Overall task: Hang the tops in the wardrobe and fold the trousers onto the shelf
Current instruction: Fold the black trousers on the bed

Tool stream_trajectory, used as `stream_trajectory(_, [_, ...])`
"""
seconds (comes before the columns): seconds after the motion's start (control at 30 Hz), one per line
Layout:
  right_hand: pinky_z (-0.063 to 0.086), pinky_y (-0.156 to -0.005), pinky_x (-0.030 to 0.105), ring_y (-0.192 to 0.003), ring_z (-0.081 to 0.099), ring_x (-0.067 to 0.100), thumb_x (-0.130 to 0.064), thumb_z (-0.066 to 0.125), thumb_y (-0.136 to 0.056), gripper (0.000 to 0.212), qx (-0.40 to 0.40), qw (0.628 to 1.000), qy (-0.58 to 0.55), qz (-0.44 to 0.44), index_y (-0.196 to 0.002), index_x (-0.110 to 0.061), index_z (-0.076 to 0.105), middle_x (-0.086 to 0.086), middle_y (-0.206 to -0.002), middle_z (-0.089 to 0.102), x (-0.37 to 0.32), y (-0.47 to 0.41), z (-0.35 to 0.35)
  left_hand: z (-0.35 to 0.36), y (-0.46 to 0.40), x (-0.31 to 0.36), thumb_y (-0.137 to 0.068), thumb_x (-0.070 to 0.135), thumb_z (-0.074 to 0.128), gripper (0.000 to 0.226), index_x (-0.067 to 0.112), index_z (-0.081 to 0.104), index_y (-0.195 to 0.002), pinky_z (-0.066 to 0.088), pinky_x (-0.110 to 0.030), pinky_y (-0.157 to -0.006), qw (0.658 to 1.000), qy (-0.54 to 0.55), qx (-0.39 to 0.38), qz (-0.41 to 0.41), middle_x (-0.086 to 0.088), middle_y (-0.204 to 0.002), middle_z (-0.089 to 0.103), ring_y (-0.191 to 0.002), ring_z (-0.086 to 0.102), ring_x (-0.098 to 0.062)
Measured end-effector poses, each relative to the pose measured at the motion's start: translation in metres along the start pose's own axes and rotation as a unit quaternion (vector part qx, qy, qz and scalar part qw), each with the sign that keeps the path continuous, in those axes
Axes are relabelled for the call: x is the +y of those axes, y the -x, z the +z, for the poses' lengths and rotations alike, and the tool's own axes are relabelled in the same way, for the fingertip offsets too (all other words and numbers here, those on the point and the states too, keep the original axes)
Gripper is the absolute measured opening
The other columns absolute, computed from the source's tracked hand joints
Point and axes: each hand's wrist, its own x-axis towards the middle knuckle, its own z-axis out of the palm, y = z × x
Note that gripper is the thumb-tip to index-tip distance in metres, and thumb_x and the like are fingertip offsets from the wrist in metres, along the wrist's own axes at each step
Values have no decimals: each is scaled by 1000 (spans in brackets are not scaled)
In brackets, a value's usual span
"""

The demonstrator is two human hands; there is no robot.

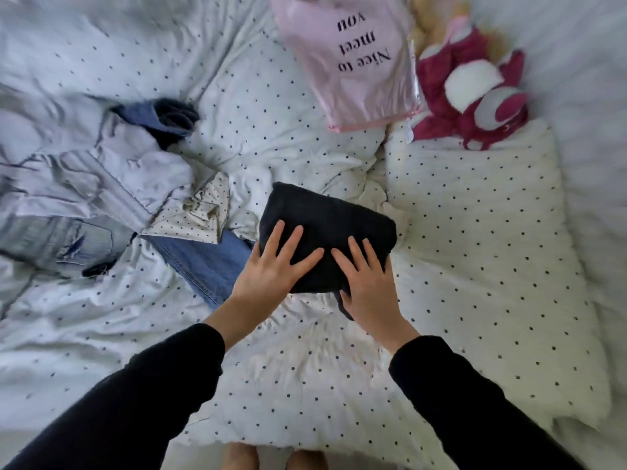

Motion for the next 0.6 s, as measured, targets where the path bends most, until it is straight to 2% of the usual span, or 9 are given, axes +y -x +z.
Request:
stream_trajectory(0.1, [45, -88, 64, -123, 49, 42, -14, 83, -57, 80, 40, 998, 18, -55, -126, -18, 45, 19, -135, 51, -19, -31, -43, -47, 0, -19, -67, -4, 68, 78, 26, 39, -134, 55, -55, -73, 998, -20, 30, -51, -22, -132, 52, -123, 45, -49])
stream_trajectory(0.23, [44, -87, 65, -123, 49, 43, -13, 82, -58, 73, 98, 984, 13, -151, -125, -15, 54, 19, -135, 51, -88, -80, -111, -132, 27, -73, -68, -2, 75, 81, 27, 39, -135, 54, -55, -75, 985, -83, 74, -133, -21, -132, 53, -124, 45, -48])
stream_trajectory(0.43, [44, -85, 66, -122, 50, 43, -11, 84, -55, 75, 191, 940, -4, -282, -125, -14, 56, 20, -133, 53, -227, -127, -184, -239, 110, -151, -69, -7, 66, 80, 26, 38, -137, 53, -56, -76, 947, -175, 140, -231, -21, -135, 47, -127, 42, -47])
stream_trajectory(0.6, [43, -85, 67, -123, 49, 44, -9, 79, -61, 69, 246, 897, -40, -365, -126, -13, 56, 20, -134, 52, -370, -138, -217, -318, 211, -217, -83, 6, 48, 55, 23, 41, -134, 48, -57, -87, 908, -255, 176, -283, -24, -131, 52, -124, 44, -49])
